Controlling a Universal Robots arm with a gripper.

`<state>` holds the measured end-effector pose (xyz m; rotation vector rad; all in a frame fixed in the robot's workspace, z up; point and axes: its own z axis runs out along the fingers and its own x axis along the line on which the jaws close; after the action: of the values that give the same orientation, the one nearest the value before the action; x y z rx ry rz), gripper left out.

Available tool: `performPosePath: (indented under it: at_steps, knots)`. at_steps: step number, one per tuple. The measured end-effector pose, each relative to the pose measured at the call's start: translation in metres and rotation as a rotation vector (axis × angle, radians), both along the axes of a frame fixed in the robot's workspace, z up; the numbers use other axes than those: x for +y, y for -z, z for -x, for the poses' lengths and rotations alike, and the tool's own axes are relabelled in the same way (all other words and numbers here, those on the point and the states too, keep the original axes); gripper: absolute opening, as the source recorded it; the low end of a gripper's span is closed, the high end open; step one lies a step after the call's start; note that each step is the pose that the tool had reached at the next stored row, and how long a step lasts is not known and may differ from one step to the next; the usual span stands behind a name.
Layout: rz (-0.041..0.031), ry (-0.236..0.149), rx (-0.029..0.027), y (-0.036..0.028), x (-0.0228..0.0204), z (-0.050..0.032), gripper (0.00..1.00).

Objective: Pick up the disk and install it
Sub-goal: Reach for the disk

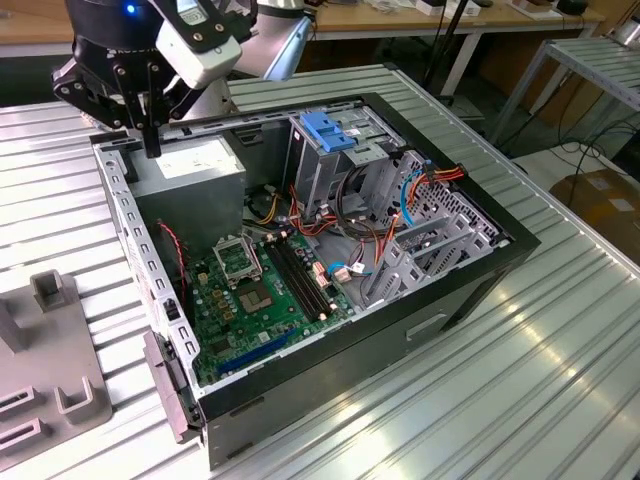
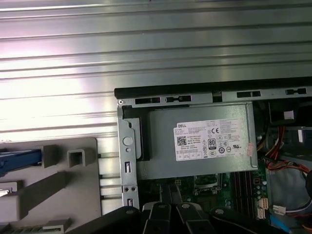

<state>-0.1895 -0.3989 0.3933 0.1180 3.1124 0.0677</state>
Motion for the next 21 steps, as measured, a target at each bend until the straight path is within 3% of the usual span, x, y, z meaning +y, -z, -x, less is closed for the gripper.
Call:
performPosePath:
  at_steps: [11,21]
  knots:
    - [0.0,0.0,0.0,0.0,0.0005,0.0357,0.1]
    - [0.0,0.0,0.0,0.0,0.0006,0.0619,0.1]
